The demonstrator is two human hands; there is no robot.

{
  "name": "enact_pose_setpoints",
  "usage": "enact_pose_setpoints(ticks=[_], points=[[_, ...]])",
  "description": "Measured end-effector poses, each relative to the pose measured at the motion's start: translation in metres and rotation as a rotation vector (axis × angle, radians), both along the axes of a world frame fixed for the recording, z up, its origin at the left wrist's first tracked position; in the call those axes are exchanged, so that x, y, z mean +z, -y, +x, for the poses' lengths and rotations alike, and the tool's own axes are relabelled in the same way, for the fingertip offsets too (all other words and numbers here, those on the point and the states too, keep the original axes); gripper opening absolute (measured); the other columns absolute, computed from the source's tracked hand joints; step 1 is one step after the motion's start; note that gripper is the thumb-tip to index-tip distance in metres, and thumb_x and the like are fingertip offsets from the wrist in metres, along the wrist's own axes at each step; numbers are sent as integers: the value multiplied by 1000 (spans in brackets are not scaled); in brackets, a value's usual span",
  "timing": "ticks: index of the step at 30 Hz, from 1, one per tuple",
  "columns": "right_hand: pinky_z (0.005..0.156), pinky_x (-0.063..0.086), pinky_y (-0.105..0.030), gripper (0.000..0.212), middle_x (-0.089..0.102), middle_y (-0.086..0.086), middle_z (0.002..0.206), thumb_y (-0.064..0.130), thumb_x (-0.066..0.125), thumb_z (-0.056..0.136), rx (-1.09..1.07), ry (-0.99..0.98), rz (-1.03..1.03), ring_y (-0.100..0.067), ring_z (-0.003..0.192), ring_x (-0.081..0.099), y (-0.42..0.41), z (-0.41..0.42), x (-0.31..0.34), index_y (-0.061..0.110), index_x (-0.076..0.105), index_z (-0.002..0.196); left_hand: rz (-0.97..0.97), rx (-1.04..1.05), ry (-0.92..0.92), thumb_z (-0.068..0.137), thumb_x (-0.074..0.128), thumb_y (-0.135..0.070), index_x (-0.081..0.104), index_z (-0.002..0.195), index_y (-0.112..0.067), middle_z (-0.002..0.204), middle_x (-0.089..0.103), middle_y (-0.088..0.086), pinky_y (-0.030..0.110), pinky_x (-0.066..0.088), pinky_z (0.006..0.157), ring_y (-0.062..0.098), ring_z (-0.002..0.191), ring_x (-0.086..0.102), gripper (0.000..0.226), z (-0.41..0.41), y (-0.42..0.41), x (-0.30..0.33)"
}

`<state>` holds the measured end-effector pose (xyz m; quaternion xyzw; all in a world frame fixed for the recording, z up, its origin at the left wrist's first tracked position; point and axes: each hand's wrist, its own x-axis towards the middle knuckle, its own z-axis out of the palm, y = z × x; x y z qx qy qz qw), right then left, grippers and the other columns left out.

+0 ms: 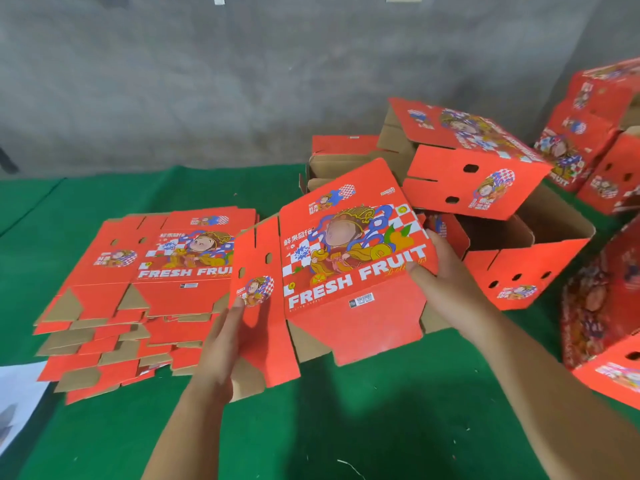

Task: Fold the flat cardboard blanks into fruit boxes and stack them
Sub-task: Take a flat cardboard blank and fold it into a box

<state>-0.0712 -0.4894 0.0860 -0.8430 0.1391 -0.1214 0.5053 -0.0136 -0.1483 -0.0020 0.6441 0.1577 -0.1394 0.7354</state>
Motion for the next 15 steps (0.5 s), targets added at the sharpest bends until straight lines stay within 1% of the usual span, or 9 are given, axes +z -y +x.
enact_pose_setpoints(ticks=[2, 4, 6, 7, 9, 10, 12, 13, 15], points=[[104, 43, -39, 73, 51, 27, 135, 39, 64, 97, -9, -55, -103, -8, 121, 53, 0, 2, 4, 42, 22, 156, -62, 12, -36, 72, 68, -81, 69, 124, -41, 122, 74, 6, 50, 58, 94, 29, 110, 72, 66, -7, 1, 0], [97, 42, -36, 86, 44, 27, 133, 46, 67, 94, -31, -52, -164, -8, 114, 50, -2, 2, 9, 43, 10, 158, -179, 66, -85, 83, 63, -69, 69, 127, -33, 120, 74, -3, 38, 62, 79, 17, 107, 73, 56, -13, -1, 2], [90, 44, -34, 77, 52, 33, 125, 49, 67, 90, -24, -15, -190, -6, 108, 56, -2, 1, 13, 48, 20, 151, -263, 143, -151, 90, 60, -65, 59, 141, -27, 134, 60, -2, 41, 56, 84, 19, 112, 66, 64, -13, -11, 2], [87, 46, -34, 65, 57, 37, 117, 49, 67, 90, 1, 1, -190, -4, 105, 60, -3, 0, 14, 53, 29, 142, -303, 163, -161, 91, 59, -63, 57, 143, -25, 129, 57, 0, 40, 54, 79, 20, 101, 65, 64, -12, -16, 4], [87, 48, -33, 48, 59, 47, 104, 43, 67, 92, 55, 25, -190, 10, 97, 60, -8, -2, 15, 63, 38, 125, -346, 179, -119, 93, 58, -59, 62, 133, -27, 105, 65, -1, 36, 52, 66, 19, 80, 66, 52, -11, -23, 5], [87, 49, -32, 45, 58, 50, 102, 42, 66, 92, 80, 39, -189, 15, 96, 58, -12, -3, 14, 63, 38, 120, -340, 201, -117, 93, 58, -57, 66, 122, -28, 91, 71, -2, 35, 53, 63, 19, 74, 71, 41, -10, -22, 4], [88, 51, -32, 46, 58, 50, 108, 43, 65, 90, 122, 55, -163, 18, 100, 58, -17, -6, 11, 65, 40, 122, -368, 219, -131, 93, 60, -54, 64, 100, -27, 69, 75, -7, 34, 55, 61, 14, 66, 76, 28, -18, -16, 7], [87, 51, -31, 49, 59, 48, 110, 45, 65, 89, 132, 58, -148, 17, 103, 59, -18, -7, 9, 68, 40, 124, -396, 219, -136, 93, 60, -54, 61, 98, -26, 67, 75, -7, 33, 55, 61, 14, 64, 76, 29, -22, -14, 8], [88, 51, -28, 57, 63, 40, 116, 44, 67, 90, 155, 51, -112, 14, 107, 60, -15, -8, 6, 69, 40, 133, -475, 217, -134, 94, 58, -55, 60, 108, -20, 76, 77, -1, 28, 56, 53, 16, 57, 73, 38, -27, -19, 4]])
